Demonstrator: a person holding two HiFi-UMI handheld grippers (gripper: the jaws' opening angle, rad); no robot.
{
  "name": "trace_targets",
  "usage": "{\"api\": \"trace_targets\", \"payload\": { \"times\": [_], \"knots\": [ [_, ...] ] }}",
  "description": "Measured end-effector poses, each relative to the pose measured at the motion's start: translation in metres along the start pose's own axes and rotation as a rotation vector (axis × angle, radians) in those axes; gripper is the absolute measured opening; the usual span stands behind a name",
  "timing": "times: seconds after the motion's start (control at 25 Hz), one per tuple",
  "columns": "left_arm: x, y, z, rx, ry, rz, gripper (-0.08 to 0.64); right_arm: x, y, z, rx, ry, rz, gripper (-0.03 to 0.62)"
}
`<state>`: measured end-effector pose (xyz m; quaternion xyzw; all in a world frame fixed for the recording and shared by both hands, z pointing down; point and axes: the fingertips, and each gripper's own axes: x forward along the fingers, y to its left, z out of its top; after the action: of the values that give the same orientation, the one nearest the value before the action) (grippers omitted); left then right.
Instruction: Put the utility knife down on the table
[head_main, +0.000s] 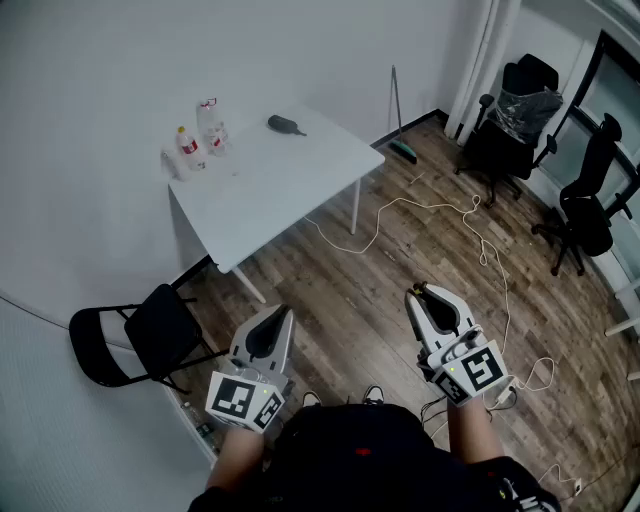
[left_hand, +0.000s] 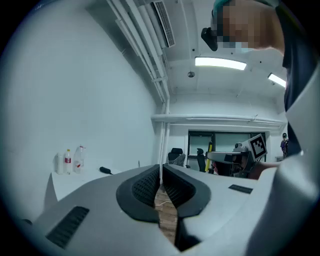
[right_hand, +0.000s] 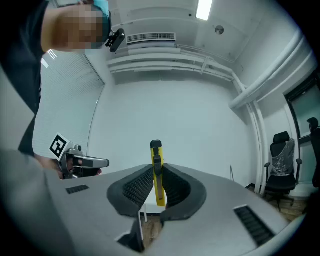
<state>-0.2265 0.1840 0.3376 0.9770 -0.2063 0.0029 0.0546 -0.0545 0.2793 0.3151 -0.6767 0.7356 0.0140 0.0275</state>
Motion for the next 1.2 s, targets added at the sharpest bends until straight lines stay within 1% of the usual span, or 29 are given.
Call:
{"api": "trace_targets", "payload": {
  "times": [0.08, 0.2, 0.4, 0.56, 0.64, 0.76, 1.0, 1.2],
  "knots": [
    [-0.001, -0.001, -0.001, 0.001, 0.004, -0.007, 0.037, 0.000, 0.006, 0.005, 0.022, -0.027, 0.018, 0.063],
    [-0.003, -0.004, -0.005, 0.002, 0.011, -0.018, 0.037, 0.000, 0.011, 0.006, 0.031, -0.040, 0.029, 0.063],
    [-0.004, -0.008, -0.003, 0.009, 0.016, -0.017, 0.037, -0.005, 0.011, 0.000, 0.004, -0.010, 0.025, 0.064],
    [-0.009, -0.006, -0.004, 0.012, 0.010, -0.006, 0.037, -0.005, 0.008, -0.004, 0.018, 0.000, 0.020, 0.064],
    [-0.009, -0.008, -0.005, 0.006, 0.019, 0.006, 0.037, -0.005, 0.005, -0.002, 0.035, -0.004, 0.027, 0.063],
    [-0.003, -0.015, -0.007, 0.005, 0.035, 0.018, 0.037, -0.006, 0.001, 0.006, 0.084, -0.037, 0.053, 0.064],
    [0.019, -0.034, -0.019, 0.009, 0.058, 0.043, 0.037, -0.017, -0.033, -0.013, 0.087, 0.006, 0.063, 0.063],
    [0.044, -0.065, -0.032, 0.011, 0.081, 0.069, 0.037, -0.034, -0.072, -0.018, 0.125, -0.005, 0.093, 0.063]
  ]
}}
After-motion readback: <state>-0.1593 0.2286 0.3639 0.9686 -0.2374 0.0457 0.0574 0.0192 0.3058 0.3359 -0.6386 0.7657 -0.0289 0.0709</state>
